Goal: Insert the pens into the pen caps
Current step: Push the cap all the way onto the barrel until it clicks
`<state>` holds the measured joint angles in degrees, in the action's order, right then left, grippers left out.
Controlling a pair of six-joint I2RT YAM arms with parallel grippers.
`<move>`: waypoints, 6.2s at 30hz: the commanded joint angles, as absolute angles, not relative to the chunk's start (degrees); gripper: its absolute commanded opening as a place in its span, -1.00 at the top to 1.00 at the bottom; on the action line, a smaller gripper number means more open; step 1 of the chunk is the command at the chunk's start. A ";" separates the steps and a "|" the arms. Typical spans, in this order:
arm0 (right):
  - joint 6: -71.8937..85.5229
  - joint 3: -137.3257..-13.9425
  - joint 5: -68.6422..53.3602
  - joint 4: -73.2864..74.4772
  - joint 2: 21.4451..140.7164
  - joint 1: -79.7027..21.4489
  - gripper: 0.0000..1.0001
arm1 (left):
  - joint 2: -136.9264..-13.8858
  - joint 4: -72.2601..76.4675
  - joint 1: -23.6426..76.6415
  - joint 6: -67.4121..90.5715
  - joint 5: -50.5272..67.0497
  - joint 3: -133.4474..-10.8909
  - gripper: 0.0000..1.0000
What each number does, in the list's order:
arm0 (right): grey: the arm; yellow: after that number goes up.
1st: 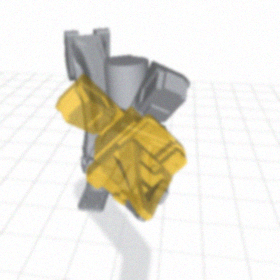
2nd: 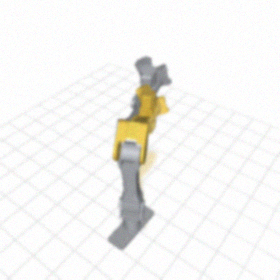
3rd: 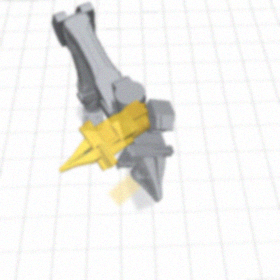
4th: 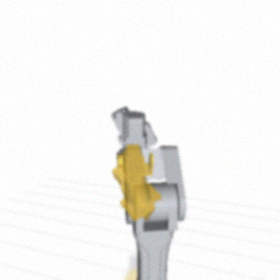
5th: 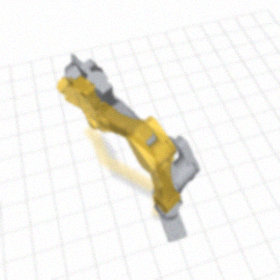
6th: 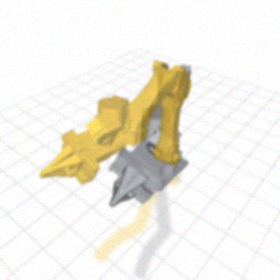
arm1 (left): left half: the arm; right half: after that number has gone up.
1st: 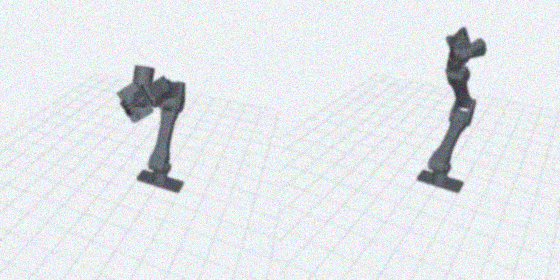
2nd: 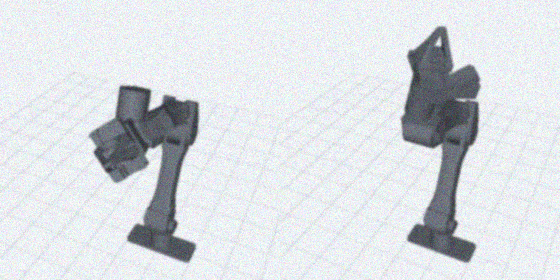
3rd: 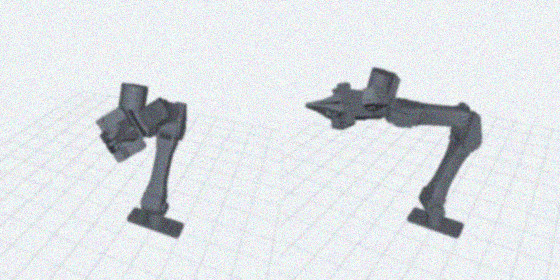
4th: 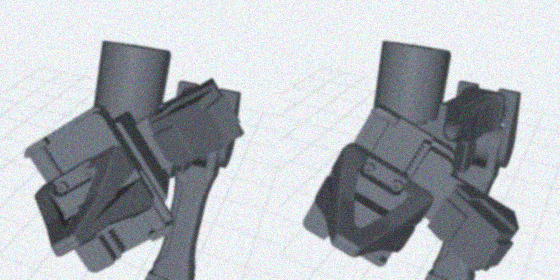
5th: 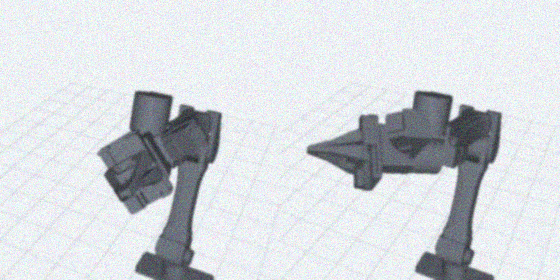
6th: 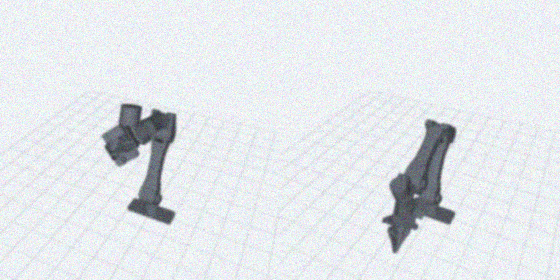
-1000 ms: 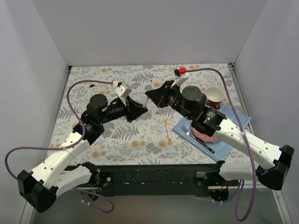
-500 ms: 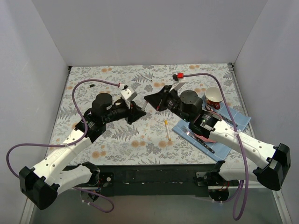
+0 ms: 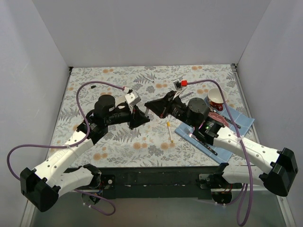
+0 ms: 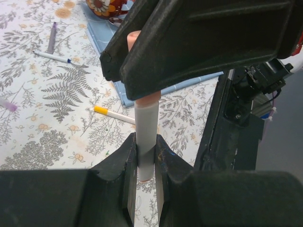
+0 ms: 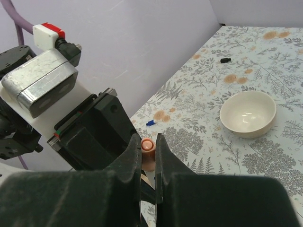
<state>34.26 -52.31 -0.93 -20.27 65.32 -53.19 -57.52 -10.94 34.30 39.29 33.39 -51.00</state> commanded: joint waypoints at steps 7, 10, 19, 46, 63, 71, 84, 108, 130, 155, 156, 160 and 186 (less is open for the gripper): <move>26.73 -48.60 -22.49 -3.52 65.04 -55.81 0.97 | -56.60 3.69 34.01 38.93 37.35 -55.28 1.00; 24.44 -49.66 -23.03 -0.88 66.27 -55.81 0.97 | -56.60 3.69 33.93 39.11 37.62 -55.37 1.00; 19.08 -53.08 -25.48 6.67 68.29 -55.46 0.97 | -56.78 1.23 33.93 37.53 37.88 -55.99 1.00; 19.60 -45.89 -35.05 6.16 65.13 -50.71 0.97 | -56.95 -2.11 34.01 35.33 36.83 -56.43 1.00; 32.61 -31.12 -36.83 -12.91 61.53 -50.27 0.97 | -60.12 -0.35 33.84 37.00 35.86 -58.36 1.00; 35.77 -25.05 -39.28 -24.51 60.38 -50.27 0.97 | -61.26 2.55 33.22 39.19 38.32 -58.27 1.00; 28.57 -25.84 -36.04 -23.48 62.93 -51.24 0.97 | -62.93 3.00 33.13 41.58 40.35 -59.50 1.00; 34.28 -41.38 -16.34 6.49 65.74 -58.71 0.97 | -65.48 -3.42 33.22 35.25 27.60 -60.12 1.00; 26.09 -54.49 -23.29 18.29 70.67 -52.92 0.97 | -63.11 -2.72 34.54 31.29 26.89 -57.13 1.00; 16.00 -51.86 -20.21 -8.08 52.91 -48.52 -0.18 | -56.07 14.32 34.80 59.49 37.70 -49.39 1.00; 15.39 -51.86 -20.82 -9.13 52.82 -48.52 -0.18 | -55.90 15.20 34.80 60.46 37.79 -49.57 1.00; 13.80 -52.73 -21.45 -9.32 54.05 -48.52 -0.18 | -55.63 18.01 34.72 65.47 38.93 -49.31 1.00; 16.52 -50.01 -20.39 -18.20 57.40 -48.60 0.97 | -56.25 23.20 34.81 74.53 36.92 -46.58 0.42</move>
<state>15.40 -51.13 -21.76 -14.00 59.22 -48.82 -56.55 23.57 34.61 74.17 37.43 -45.34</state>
